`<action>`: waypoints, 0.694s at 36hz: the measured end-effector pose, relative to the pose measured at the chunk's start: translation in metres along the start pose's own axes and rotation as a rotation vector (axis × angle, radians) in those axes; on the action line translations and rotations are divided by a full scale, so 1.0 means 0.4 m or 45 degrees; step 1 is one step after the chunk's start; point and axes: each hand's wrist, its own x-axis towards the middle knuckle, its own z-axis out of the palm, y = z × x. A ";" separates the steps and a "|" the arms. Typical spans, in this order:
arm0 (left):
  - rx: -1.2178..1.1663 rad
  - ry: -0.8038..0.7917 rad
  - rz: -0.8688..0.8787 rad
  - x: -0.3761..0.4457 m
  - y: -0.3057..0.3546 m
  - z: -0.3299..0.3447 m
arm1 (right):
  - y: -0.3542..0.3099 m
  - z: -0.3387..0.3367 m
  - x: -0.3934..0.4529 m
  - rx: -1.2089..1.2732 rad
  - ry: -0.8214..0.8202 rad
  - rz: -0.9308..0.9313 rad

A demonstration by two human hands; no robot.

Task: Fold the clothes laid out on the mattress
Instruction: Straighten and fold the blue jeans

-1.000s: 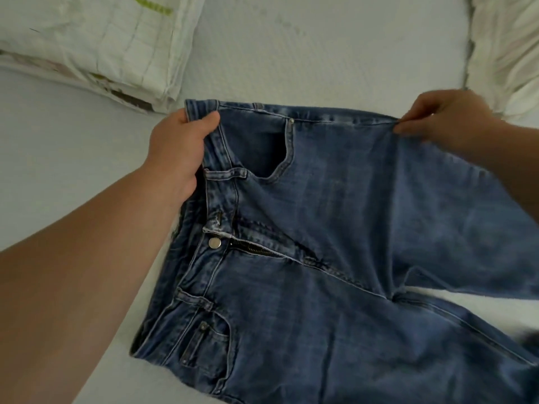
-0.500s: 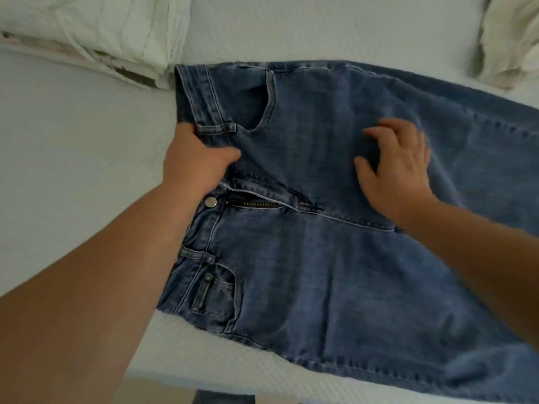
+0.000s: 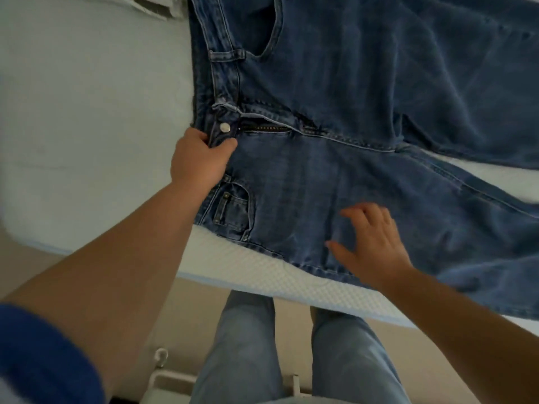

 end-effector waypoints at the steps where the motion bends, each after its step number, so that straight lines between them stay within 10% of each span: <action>1: 0.007 -0.029 -0.011 -0.007 -0.013 0.004 | -0.007 0.015 -0.005 -0.016 -0.072 0.008; 17: -0.043 0.180 0.152 0.004 -0.098 0.021 | -0.072 0.115 0.017 -0.205 -0.190 -0.102; 25: -0.074 -0.433 0.203 0.012 -0.139 -0.045 | -0.209 0.039 0.161 0.133 0.249 -0.126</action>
